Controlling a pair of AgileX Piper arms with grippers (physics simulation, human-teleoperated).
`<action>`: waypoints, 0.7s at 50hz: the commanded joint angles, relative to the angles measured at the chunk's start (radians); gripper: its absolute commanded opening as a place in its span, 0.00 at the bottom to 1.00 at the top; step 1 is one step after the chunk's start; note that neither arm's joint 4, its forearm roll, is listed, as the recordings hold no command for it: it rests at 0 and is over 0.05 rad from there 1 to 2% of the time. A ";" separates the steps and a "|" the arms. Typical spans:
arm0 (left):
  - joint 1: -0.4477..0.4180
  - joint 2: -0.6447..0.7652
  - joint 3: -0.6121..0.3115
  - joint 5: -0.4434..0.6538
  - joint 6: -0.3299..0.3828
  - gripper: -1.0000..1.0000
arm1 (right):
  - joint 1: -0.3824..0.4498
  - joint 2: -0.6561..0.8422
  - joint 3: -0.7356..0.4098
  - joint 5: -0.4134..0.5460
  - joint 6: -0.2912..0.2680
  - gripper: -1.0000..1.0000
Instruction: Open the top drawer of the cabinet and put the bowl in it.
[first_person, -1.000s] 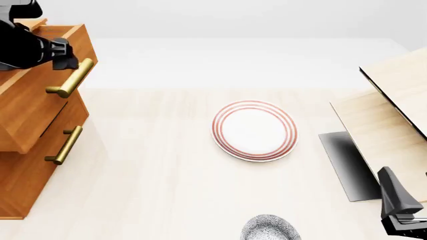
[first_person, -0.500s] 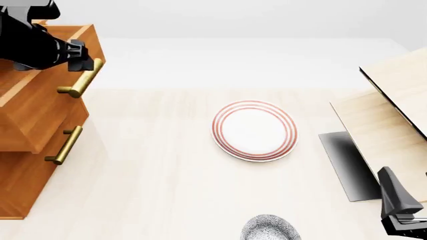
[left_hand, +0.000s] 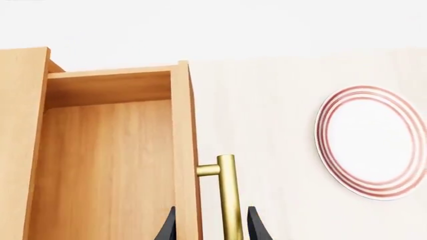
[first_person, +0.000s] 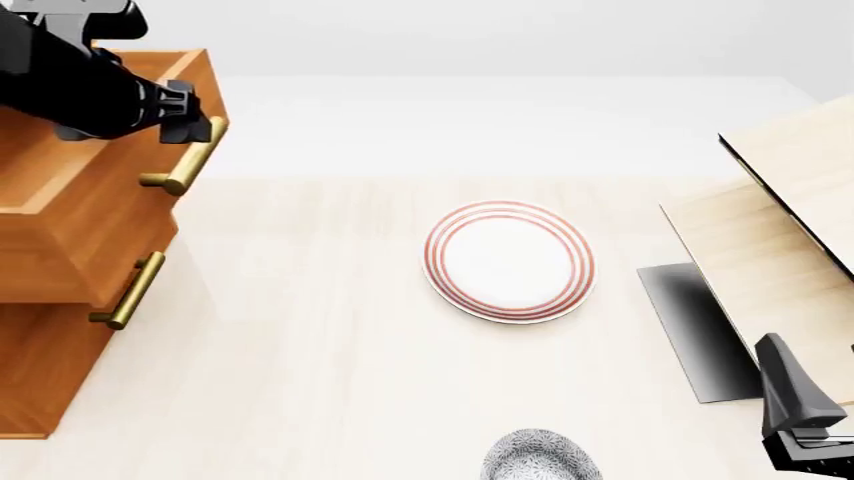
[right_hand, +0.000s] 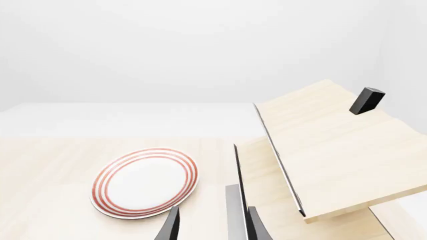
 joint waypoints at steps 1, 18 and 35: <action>-0.032 0.009 -0.007 0.002 -0.007 1.00 | 0.000 0.000 0.000 0.000 0.000 1.00; -0.068 0.021 -0.015 0.001 -0.019 1.00 | -0.001 -0.001 0.000 0.000 0.000 1.00; -0.112 0.030 -0.017 -0.009 -0.032 1.00 | -0.001 -0.001 0.000 0.000 0.000 1.00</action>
